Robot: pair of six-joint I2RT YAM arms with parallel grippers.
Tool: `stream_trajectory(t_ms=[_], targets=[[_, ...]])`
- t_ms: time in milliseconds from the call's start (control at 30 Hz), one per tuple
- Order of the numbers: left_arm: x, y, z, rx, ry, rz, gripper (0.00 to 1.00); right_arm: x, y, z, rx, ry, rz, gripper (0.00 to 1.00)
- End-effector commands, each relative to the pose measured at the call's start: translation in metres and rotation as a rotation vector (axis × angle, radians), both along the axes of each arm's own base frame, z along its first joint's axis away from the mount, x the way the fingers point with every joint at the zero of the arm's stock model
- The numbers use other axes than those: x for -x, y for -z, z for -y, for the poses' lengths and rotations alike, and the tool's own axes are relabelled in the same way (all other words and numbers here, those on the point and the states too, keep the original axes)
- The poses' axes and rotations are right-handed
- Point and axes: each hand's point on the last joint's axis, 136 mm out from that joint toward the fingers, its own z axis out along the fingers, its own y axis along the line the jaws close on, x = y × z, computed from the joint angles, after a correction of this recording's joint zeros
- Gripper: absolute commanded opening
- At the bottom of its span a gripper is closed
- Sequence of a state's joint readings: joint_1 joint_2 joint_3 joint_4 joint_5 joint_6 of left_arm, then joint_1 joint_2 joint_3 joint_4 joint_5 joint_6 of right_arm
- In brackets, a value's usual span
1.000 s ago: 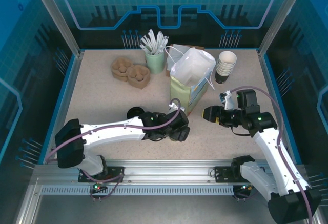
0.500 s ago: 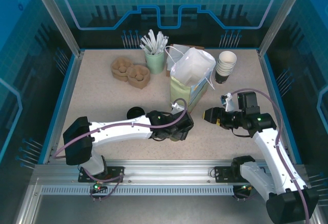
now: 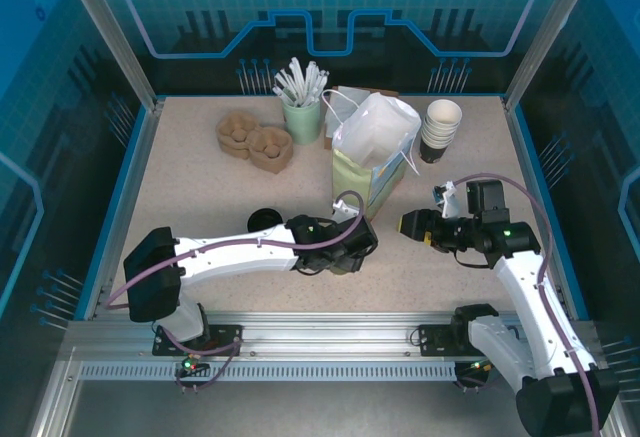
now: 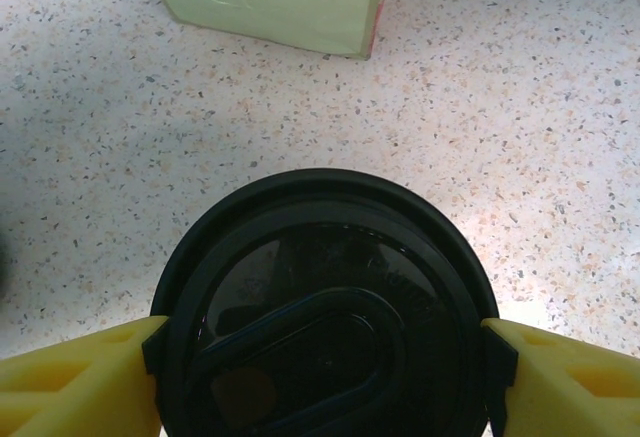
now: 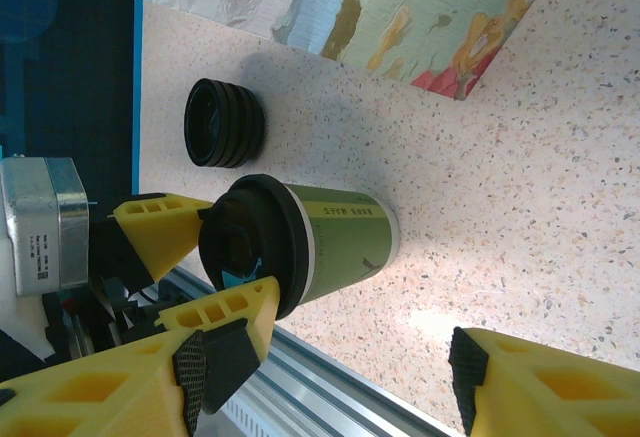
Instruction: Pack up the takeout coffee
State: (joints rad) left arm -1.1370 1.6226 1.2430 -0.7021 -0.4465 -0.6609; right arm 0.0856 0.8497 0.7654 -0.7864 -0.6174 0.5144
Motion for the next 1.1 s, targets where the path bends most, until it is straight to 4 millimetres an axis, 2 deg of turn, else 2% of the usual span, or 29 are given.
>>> stream_trajectory(t_ms=[0,333,500,700,967,1067], targets=[[-0.004,0.009,-0.022,-0.079,-0.056,-0.019,0.77,0.005,-0.001,0.000,-0.018,-0.010,-0.004,0.68],[-0.031,0.007,-0.051,-0.083,-0.130,0.000,0.77,0.005,0.000,0.002,-0.021,-0.006,-0.006,0.68],[-0.043,0.009,-0.072,-0.094,-0.179,-0.001,0.77,0.005,-0.001,0.003,-0.023,-0.002,-0.004,0.68],[-0.046,0.012,-0.096,-0.112,-0.230,-0.013,0.78,0.003,-0.002,0.004,-0.023,0.002,-0.003,0.68],[-0.045,0.014,-0.107,-0.125,-0.260,-0.030,0.81,-0.002,-0.004,0.004,-0.031,0.002,-0.005,0.68],[-0.048,0.009,-0.108,-0.103,-0.266,-0.023,0.86,-0.003,-0.005,0.004,-0.032,0.001,-0.004,0.68]])
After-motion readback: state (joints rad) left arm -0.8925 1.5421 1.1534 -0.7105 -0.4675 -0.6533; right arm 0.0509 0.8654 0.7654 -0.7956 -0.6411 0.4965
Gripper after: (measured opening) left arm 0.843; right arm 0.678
